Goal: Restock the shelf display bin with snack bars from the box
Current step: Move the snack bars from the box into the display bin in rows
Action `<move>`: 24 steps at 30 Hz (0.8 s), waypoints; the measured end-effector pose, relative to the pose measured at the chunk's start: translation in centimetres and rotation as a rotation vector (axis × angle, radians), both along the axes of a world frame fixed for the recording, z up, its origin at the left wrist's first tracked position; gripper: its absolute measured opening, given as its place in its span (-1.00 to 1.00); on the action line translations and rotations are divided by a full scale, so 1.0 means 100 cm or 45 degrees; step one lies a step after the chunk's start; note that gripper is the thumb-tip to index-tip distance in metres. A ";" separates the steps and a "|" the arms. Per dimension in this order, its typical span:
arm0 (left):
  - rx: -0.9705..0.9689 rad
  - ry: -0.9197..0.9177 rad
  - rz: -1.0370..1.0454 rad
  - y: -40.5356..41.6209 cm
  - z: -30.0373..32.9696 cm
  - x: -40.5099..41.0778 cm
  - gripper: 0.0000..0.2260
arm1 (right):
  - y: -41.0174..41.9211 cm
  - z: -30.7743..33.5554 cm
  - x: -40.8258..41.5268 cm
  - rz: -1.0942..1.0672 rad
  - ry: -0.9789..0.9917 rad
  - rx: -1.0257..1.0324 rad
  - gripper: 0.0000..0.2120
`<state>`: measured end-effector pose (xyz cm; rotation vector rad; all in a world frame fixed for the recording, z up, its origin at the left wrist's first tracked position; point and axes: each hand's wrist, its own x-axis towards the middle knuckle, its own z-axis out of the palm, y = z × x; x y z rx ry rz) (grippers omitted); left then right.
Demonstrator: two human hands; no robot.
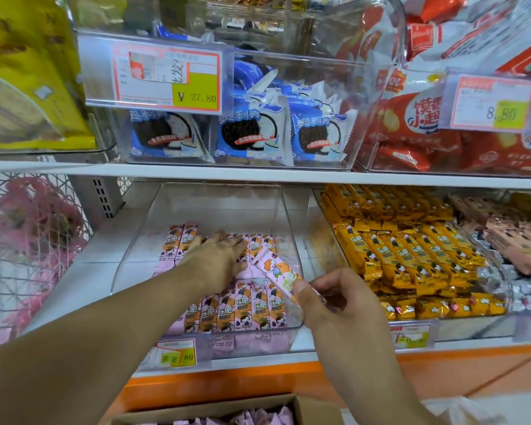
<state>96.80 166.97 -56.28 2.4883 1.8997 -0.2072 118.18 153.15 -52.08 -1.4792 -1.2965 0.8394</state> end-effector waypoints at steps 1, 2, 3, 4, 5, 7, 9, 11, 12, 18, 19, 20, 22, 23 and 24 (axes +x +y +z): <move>-0.009 -0.029 0.015 -0.001 0.003 0.001 -0.45 | 0.000 0.000 0.000 -0.001 0.003 0.000 -0.80; -0.016 -0.093 0.028 -0.001 0.007 0.002 -0.47 | 0.001 0.000 0.000 -0.002 0.008 0.002 -0.80; -0.020 -0.190 0.045 -0.003 0.010 0.003 -0.48 | 0.001 -0.001 0.000 -0.003 0.013 0.002 -0.80; -0.021 -0.320 0.067 -0.006 0.014 0.004 -0.47 | 0.001 0.000 0.000 -0.007 0.018 0.002 -0.80; -0.037 -0.497 0.103 -0.009 0.020 0.005 -0.47 | 0.001 0.000 0.000 -0.013 0.021 0.010 -0.80; -0.113 -0.977 0.218 -0.024 0.034 0.008 -0.55 | 0.000 0.003 0.001 -0.019 0.023 0.039 -0.79; -0.200 -1.512 0.339 -0.052 0.055 0.015 -0.72 | -0.002 0.009 0.000 -0.021 0.027 0.077 -0.79; -0.365 -2.008 0.403 -0.085 0.073 0.024 -0.85 | -0.005 0.014 -0.003 -0.016 0.054 0.102 -0.78; -0.438 -2.178 0.391 -0.100 0.081 0.029 -0.85 | -0.007 0.016 -0.005 -0.005 0.074 0.114 -0.78; -0.159 -2.245 0.515 -0.107 0.082 0.028 -0.62 | -0.010 0.022 -0.010 0.203 -0.282 0.147 -0.91; -0.097 -2.206 0.573 -0.099 0.080 0.022 -0.61 | -0.009 0.019 -0.007 0.218 -0.440 0.158 -0.89; -0.057 -2.146 0.604 -0.089 0.075 0.016 -0.62 | -0.008 0.015 -0.003 0.245 -0.565 0.158 -0.76; 0.005 -1.943 0.597 -0.066 0.063 0.008 -0.67 | -0.006 0.010 0.003 0.308 -0.620 0.106 -0.53; 0.038 -1.798 0.573 -0.054 0.056 0.006 -0.69 | -0.006 0.009 0.005 0.337 -0.611 0.075 -0.48; 0.067 -1.640 0.542 -0.043 0.050 0.006 -0.69 | -0.005 0.008 0.006 0.352 -0.612 0.064 -0.45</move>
